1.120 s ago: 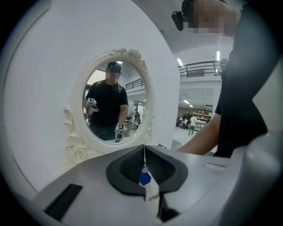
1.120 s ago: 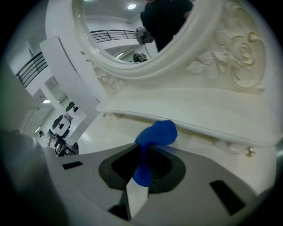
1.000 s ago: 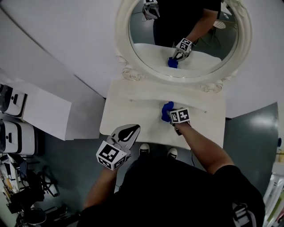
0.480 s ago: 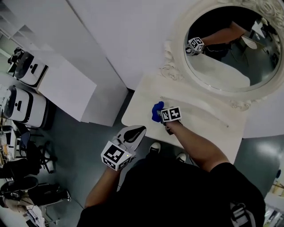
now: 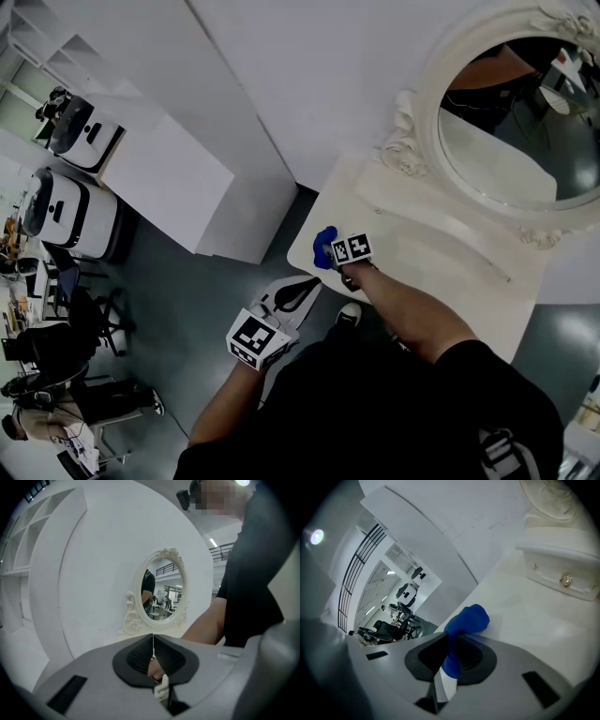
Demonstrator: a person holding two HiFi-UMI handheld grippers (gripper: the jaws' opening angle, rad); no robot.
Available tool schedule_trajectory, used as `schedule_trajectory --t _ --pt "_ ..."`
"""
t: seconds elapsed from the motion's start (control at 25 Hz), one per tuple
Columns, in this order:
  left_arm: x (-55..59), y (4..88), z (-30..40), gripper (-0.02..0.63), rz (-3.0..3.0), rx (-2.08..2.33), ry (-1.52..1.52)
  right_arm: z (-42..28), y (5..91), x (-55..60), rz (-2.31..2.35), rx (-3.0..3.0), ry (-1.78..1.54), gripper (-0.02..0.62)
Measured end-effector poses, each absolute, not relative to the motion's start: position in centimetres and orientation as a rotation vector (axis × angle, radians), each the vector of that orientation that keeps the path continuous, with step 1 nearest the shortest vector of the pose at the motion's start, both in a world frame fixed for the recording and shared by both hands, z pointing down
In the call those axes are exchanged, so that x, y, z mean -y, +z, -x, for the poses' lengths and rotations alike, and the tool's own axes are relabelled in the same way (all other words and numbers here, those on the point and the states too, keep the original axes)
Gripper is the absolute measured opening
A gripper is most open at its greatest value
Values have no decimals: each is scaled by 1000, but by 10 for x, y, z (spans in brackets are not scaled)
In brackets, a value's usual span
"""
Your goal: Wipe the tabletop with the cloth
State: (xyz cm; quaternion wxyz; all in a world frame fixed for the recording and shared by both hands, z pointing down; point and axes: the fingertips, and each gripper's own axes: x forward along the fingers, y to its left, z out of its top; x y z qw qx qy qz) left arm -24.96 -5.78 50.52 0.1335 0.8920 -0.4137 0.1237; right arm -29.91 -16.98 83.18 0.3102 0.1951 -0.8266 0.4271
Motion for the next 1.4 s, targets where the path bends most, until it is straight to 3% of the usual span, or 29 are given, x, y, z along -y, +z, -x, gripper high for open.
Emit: schedule_trajectory --t 0.32,0.68,1.4 --pt "60 515 269 12 -2584 1179 380 290 860 172 -581 2120 1152 37" --pt "70 514 242 12 -2639 1081 387 219 873 166 -671 2029 1134 37" --pt "81 502 95 12 -2784 742 382 -16 875 125 -901 1890 1173 38"
